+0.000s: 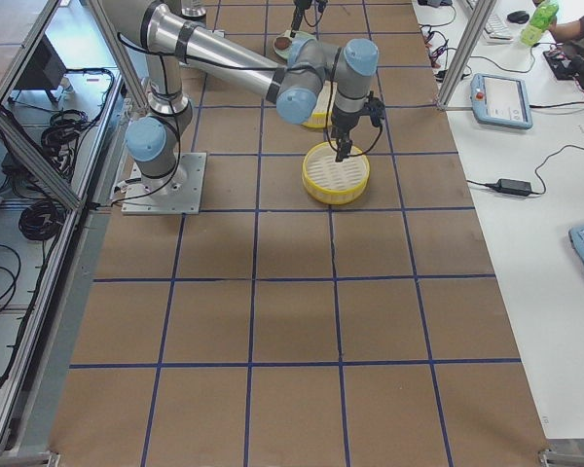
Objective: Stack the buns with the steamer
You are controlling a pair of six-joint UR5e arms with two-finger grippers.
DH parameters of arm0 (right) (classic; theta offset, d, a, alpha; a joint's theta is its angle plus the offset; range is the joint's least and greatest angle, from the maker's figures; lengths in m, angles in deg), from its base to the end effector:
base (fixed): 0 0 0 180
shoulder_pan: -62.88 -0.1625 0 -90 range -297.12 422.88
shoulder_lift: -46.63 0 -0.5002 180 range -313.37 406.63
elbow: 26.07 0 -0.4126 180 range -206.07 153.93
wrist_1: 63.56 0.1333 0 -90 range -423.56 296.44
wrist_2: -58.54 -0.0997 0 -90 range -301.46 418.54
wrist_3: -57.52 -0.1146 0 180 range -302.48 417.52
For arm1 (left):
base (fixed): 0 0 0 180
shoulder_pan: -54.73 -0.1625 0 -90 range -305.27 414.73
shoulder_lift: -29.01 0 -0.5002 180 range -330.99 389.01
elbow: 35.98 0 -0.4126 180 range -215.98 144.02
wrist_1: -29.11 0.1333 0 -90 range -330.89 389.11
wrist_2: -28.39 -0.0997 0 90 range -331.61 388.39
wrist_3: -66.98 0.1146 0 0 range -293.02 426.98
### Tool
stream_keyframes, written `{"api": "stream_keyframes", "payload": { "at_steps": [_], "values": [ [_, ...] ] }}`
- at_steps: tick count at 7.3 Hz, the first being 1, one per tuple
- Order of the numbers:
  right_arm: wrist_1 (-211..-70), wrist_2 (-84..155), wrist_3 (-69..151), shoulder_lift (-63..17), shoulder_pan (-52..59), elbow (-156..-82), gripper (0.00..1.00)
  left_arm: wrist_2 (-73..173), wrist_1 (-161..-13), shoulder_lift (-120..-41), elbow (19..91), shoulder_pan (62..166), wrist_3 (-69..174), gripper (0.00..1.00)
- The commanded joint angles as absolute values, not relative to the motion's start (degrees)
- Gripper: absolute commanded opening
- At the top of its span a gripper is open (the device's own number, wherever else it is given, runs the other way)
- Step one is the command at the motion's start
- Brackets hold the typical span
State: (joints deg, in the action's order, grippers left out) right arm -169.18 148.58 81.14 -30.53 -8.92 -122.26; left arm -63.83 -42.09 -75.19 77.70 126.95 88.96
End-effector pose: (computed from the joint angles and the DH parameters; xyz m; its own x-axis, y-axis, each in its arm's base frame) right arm -0.0589 -0.6058 0.3953 -0.9953 -0.0938 -0.0232 -0.0950 0.9940 0.0548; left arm 0.0316 -0.5204 0.2533 -0.9940 0.0651 0.0884 0.0900 0.9442 0.3168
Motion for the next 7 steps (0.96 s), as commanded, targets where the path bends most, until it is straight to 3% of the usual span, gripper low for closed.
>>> {"api": "stream_keyframes", "payload": {
  "at_steps": [1,2,3,6,7],
  "values": [
    [-174.2,148.37,83.98,-27.91,-7.17,-123.8,1.0,-66.53,-39.88,-76.72,77.58,126.8,88.86,0.45],
    [-175.09,148.37,83.98,-26.51,-7.08,-123.89,0.99,-66.35,-39.88,-76.72,77.41,126.8,88.86,0.14],
    [-176.4,148.54,84.07,-25.36,-7.08,-124.16,0.99,-66.09,-39.88,-76.46,77.4,126.63,89.04,0.0],
    [-189.26,149.59,83.98,-22.38,-7.08,-130.47,0.98,-65.65,-39.0,-75.85,76.18,126.45,89.91,0.0],
    [-189.68,149.68,83.8,-21.67,-7.08,-130.75,0.91,-65.48,-39.87,-75.59,73.56,126.62,89.66,0.0]
  ]
}}
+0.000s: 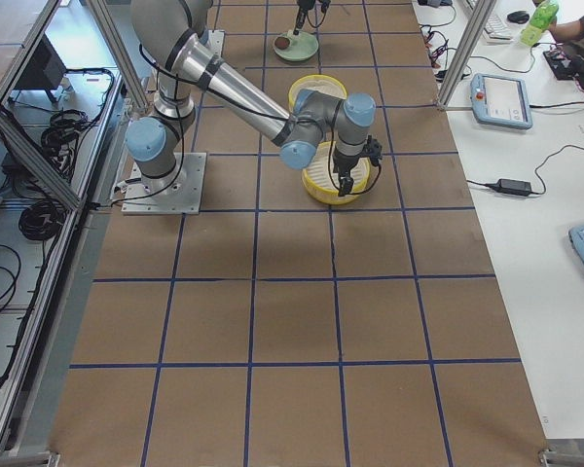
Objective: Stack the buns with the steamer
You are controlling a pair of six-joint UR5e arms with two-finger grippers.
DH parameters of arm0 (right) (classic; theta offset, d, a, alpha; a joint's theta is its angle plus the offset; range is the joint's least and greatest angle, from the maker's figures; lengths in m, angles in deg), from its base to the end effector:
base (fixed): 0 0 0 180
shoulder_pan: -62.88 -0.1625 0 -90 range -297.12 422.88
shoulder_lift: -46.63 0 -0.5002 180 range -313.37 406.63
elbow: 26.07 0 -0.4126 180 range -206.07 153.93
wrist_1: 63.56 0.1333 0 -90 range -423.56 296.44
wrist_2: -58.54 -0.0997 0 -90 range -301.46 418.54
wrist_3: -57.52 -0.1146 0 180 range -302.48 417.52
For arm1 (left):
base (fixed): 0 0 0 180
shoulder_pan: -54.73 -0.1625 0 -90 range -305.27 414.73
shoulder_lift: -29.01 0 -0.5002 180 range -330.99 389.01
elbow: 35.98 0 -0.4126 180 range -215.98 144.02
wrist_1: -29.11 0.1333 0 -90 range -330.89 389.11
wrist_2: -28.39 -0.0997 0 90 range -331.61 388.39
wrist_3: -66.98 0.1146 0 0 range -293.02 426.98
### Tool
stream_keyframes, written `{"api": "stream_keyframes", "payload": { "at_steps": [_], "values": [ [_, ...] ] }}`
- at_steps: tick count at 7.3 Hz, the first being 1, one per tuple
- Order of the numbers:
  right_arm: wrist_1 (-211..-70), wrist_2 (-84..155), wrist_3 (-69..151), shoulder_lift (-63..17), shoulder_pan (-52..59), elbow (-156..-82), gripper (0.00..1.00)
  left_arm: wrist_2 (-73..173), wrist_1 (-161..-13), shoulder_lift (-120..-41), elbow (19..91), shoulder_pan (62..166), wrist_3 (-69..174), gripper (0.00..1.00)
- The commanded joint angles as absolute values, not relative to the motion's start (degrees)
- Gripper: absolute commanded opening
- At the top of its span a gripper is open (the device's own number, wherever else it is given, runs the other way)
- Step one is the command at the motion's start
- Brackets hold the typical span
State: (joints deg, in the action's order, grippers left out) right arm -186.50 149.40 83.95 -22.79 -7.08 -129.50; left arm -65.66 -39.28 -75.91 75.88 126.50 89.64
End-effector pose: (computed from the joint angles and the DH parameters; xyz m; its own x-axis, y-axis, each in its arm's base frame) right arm -0.0873 -0.6232 0.2836 -0.9938 -0.1115 0.0051 -0.1113 0.9935 0.0234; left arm 0.0455 -0.5384 0.2624 -0.9960 0.0814 0.0379 0.0886 0.9594 0.2677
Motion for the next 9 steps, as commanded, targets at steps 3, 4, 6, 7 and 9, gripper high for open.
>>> {"api": "stream_keyframes", "payload": {
  "at_steps": [3,4,6,7,9],
  "values": [
    [-189.6,149.6,82.92,-21.48,-7.08,-131.54,0.32,-48.9,-47.0,-74.62,67.31,129.94,80.56,0.0],
    [-189.69,149.68,82.92,-21.48,-7.08,-131.54,0.2,-41.21,-46.91,-74.53,67.21,134.23,73.03,0.0],
    [-189.6,149.69,81.17,-22.09,-7.08,-130.67,0.08,-22.96,-46.21,-77.24,68.17,141.02,64.45,0.0],
    [-189.42,149.6,80.38,-22.36,-7.08,-129.7,0.08,-19.54,-45.86,-79.34,67.74,142.6,61.3,0.01],
    [-186.11,149.25,77.59,-23.67,-7.78,-127.07,0.08,-20.12,-45.86,-80.76,67.3,144.38,60.83,0.65]
  ]
}}
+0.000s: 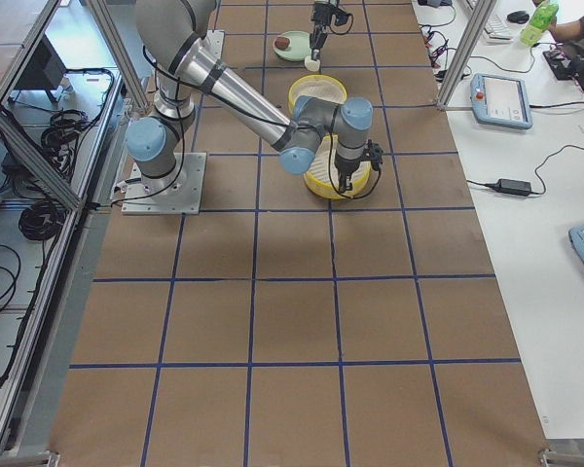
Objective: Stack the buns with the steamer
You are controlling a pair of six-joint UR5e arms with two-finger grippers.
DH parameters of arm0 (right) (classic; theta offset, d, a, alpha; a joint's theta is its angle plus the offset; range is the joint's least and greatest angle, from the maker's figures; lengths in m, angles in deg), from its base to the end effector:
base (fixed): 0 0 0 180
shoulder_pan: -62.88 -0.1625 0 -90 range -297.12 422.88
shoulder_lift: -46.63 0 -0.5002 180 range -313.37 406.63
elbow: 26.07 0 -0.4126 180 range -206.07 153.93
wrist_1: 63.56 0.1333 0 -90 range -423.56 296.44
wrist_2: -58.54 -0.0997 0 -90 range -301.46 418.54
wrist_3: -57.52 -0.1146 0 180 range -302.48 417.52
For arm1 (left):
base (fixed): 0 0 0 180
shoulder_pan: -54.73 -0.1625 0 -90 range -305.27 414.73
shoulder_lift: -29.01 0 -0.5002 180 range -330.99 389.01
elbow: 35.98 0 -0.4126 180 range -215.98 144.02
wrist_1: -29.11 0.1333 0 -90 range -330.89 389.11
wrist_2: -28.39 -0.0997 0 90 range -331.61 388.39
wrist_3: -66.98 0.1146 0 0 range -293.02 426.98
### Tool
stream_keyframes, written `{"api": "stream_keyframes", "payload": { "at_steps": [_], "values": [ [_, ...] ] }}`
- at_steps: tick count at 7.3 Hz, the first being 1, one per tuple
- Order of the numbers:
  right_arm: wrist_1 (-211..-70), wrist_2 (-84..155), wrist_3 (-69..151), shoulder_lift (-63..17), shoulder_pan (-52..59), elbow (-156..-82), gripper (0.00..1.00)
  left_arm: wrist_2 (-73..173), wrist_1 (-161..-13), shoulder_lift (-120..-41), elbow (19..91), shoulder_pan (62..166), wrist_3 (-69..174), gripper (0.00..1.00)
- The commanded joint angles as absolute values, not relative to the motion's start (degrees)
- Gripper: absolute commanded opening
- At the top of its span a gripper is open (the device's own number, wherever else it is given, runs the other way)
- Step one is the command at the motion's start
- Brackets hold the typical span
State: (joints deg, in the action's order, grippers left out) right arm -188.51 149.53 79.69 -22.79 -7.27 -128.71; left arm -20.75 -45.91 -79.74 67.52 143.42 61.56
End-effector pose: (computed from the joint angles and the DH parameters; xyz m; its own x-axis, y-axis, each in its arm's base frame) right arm -0.0884 -0.6316 0.2932 -0.9988 -0.0399 0.0274 -0.0405 0.9989 -0.0214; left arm -0.1950 -0.5838 0.3036 -0.7462 -0.3007 0.5939 -0.0927 0.9304 0.3546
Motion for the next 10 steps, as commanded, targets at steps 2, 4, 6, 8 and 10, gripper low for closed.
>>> {"api": "stream_keyframes", "payload": {
  "at_steps": [2,4,6,8,10],
  "values": [
    [-179.42,148.89,68.45,-25.44,-11.8,-123.21,0.08,-20.3,-45.94,-80.86,67.3,144.38,60.82,0.79],
    [-176.87,149.42,62.64,-25.53,-15.77,-120.83,0.08,-20.39,-45.94,-80.59,67.21,144.38,60.91,0.81],
    [-175.89,149.42,60.17,-25.53,-17.01,-120.2,0.08,-20.39,-45.94,-80.77,67.21,144.38,60.91,0.81],
    [-175.8,149.68,52.4,-26.4,-21.81,-119.5,0.08,-23.87,-45.94,-79.81,67.03,144.29,62.22,0.81],
    [-172.56,149.6,42.38,-26.41,-28.15,-119.94,0.08,-48.32,-46.73,-78.22,68.17,142.28,72.03,0.81]
  ]
}}
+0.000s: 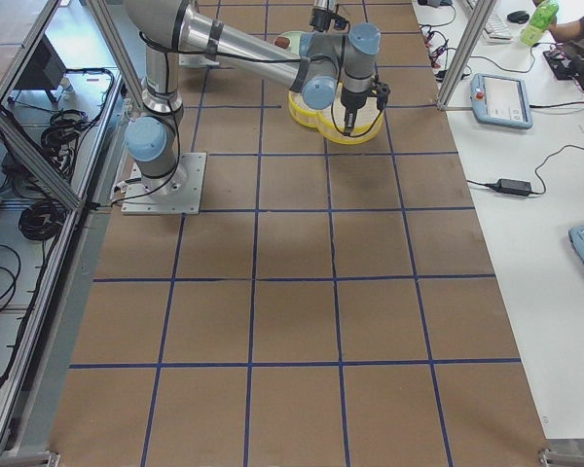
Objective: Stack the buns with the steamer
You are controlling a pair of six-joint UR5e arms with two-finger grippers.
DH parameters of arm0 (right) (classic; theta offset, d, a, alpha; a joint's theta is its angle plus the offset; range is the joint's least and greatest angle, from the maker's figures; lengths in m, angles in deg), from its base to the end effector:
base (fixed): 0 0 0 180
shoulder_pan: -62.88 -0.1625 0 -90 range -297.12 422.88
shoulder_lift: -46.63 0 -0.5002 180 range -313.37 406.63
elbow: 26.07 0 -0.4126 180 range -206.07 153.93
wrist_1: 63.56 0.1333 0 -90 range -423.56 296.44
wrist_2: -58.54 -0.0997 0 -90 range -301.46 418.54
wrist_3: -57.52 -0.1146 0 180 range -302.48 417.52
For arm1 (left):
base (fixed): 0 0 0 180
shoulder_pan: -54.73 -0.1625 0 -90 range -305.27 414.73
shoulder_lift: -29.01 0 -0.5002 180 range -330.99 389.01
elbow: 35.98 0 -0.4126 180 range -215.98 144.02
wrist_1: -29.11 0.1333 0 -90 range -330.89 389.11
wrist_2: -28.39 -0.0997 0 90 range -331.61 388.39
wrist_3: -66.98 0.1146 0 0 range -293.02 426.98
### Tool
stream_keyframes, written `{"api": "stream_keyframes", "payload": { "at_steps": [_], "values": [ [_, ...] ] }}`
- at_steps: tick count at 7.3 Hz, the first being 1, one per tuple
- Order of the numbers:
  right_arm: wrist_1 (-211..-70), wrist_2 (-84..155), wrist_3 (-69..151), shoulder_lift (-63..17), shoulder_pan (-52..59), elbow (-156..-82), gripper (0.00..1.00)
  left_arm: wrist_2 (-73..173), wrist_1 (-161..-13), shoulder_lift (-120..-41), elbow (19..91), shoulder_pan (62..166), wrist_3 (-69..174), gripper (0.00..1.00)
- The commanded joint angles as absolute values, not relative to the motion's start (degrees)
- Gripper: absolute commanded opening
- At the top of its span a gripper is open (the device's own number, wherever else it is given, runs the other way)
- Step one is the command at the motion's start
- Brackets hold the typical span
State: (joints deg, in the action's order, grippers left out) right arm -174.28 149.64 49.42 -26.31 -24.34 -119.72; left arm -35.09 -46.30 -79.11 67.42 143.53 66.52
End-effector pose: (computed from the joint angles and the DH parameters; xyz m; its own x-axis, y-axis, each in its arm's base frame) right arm 0.1003 -0.6380 0.3802 -0.9818 0.1887 0.0190 0.1887 0.9820 -0.0029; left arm -0.1724 -0.5765 0.2951 -0.8917 -0.1564 0.4248 -0.0272 0.9552 0.2946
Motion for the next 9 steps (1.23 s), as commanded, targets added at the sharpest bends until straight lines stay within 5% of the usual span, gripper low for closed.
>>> {"api": "stream_keyframes", "payload": {
  "at_steps": [1,5,6,8,9],
  "values": [
    [-170.37,149.86,37.45,-26.49,-31.92,-119.94,0.08,-54.51,-46.91,-77.78,68.87,140.44,80.69,0.81],
    [-170.96,151.97,24.93,-25.44,-41.17,-119.94,0.08,-74.96,-46.21,-78.56,77.4,134.71,96.16,0.81],
    [-170.97,151.97,24.74,-25.0,-41.96,-120.03,0.08,-74.62,-45.16,-79.27,77.58,134.71,96.16,0.7],
    [-170.53,151.97,24.22,-25.09,-42.76,-120.11,0.09,-73.92,-42.96,-79.27,77.41,134.71,95.98,0.14],
    [-170.7,151.97,23.78,-25.0,-43.29,-120.64,0.09,-73.82,-42.87,-79.27,77.14,134.71,95.98,0.01]
  ]
}}
